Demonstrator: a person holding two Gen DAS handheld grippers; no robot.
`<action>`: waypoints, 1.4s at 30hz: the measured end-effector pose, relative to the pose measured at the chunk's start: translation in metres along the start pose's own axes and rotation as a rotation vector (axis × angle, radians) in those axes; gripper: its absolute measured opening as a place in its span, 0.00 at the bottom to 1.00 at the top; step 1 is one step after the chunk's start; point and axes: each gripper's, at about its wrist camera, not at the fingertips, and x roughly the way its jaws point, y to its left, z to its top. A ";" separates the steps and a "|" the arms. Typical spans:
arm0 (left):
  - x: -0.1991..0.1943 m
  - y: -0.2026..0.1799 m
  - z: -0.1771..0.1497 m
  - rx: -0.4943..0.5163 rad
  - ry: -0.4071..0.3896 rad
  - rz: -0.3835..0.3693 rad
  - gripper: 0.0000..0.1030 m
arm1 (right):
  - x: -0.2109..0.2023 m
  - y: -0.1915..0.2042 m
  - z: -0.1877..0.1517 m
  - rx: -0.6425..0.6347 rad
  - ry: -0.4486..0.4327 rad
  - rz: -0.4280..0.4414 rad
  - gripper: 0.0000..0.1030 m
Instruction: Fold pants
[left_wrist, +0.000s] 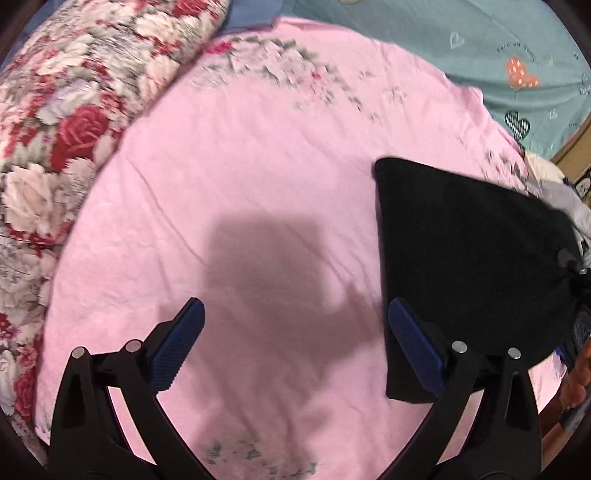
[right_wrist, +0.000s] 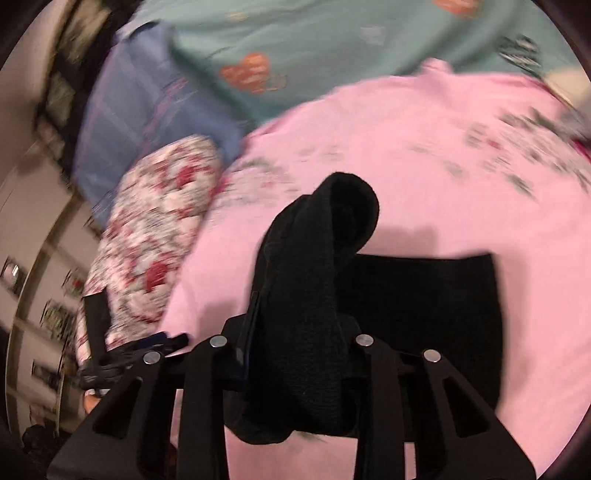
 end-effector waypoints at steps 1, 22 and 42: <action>0.009 -0.006 0.000 0.007 0.023 -0.013 0.98 | 0.003 -0.030 -0.004 0.061 0.018 -0.037 0.31; 0.024 -0.080 0.017 0.147 0.016 0.036 0.98 | 0.060 -0.107 0.022 0.021 0.093 -0.293 0.28; 0.034 -0.096 0.020 0.165 -0.005 0.084 0.97 | -0.017 -0.071 -0.003 -0.090 -0.094 -0.380 0.29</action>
